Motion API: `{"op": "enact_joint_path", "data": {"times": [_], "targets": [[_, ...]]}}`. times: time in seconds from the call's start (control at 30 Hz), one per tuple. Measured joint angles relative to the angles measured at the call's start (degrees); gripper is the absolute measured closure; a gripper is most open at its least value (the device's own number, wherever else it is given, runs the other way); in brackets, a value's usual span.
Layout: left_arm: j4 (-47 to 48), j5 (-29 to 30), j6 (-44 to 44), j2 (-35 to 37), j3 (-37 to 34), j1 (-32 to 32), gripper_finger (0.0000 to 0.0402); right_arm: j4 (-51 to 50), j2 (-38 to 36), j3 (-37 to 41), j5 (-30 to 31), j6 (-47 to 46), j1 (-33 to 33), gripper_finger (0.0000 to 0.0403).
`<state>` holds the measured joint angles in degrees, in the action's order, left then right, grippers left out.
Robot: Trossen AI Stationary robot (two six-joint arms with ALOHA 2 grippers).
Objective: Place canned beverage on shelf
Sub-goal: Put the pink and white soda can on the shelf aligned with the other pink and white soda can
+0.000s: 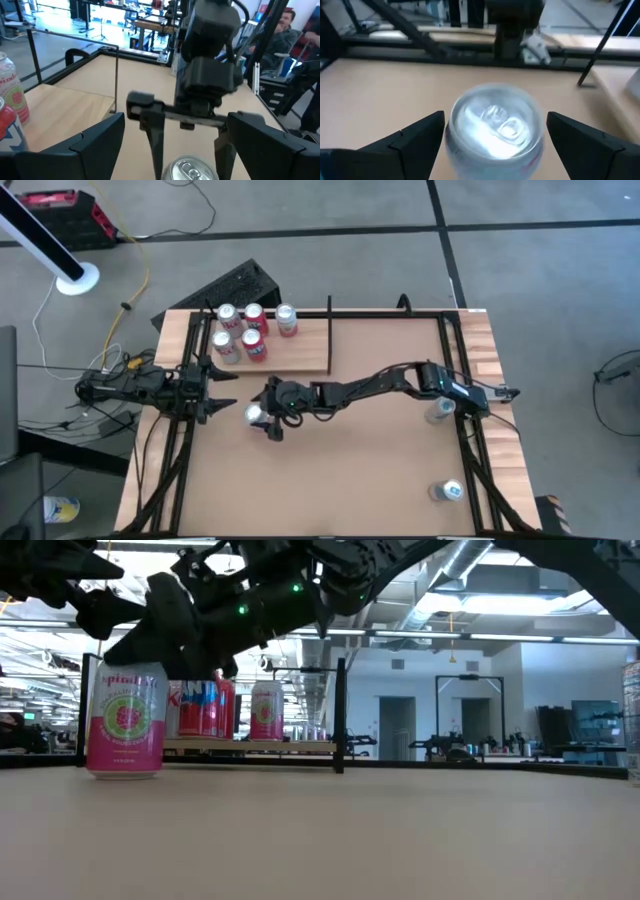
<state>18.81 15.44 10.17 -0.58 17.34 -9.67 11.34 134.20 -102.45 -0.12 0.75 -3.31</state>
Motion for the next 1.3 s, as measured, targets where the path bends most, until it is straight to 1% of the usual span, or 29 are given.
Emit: {"op": "enact_joint_path", "data": {"times": [0.2, 0.3, 0.37, 0.5, 0.53, 0.67, 0.93, 1.03, 1.1, 1.2, 1.3], "targets": [[0.3, -0.1, 0.1, 0.0, 0.0, 0.0, 0.0065, 0.9, 0.2, 0.0, 0.2, -0.7, 0.1, 0.0027], [0.3, -0.1, 0.1, 0.0, 0.0, 0.0, 0.0065, 0.9, 0.2, 0.0, 0.0, -0.7, 0.1, 0.0036], [0.3, -0.1, 0.1, 0.0, 0.0, 0.0, 0.0065, 1.0, 0.2, 0.0, 0.1, -0.7, 0.1, 0.0051], [0.6, -0.1, 0.1, 0.0, 0.0, 0.0, 0.0065, 1.0, 0.1, 0.0, 0.2, -0.9, 0.1, 0.0099], [0.9, -0.1, 0.2, 0.0, 0.0, 0.0, 0.0065, 0.6, -0.2, 0.0, 0.2, -1.0, 0.1, 0.0105], [1.7, -0.1, 0.5, 0.0, 0.0, 0.0, 0.0065, -3.2, -2.1, 0.2, 0.2, -0.9, 0.1, 0.0106], [1.7, -0.1, 0.7, 0.0, 0.0, 0.0, 0.0065, -12.0, -11.3, 0.2, 0.5, 2.9, 1.7, 0.0106], [1.5, -0.1, 2.1, 0.0, 0.0, 0.0, 0.0065, -16.0, -14.2, 0.1, 3.4, 4.7, 2.9, 0.0106], [1.4, -0.1, 3.7, 0.0, 0.0, 0.0, 0.0065, -16.8, -15.5, 0.1, 4.7, 5.1, 4.1, 0.0106], [1.3, -0.1, 5.1, 0.0, 0.0, 0.0, 0.0065, -19.0, -17.0, 0.1, 6.1, 4.6, 6.3, 0.0106], [1.2, -0.1, 4.6, 0.0, 0.0, 0.0, 0.0065, -18.6, -17.5, 0.9, 6.4, 3.4, 8.5, 0.0106]]}}
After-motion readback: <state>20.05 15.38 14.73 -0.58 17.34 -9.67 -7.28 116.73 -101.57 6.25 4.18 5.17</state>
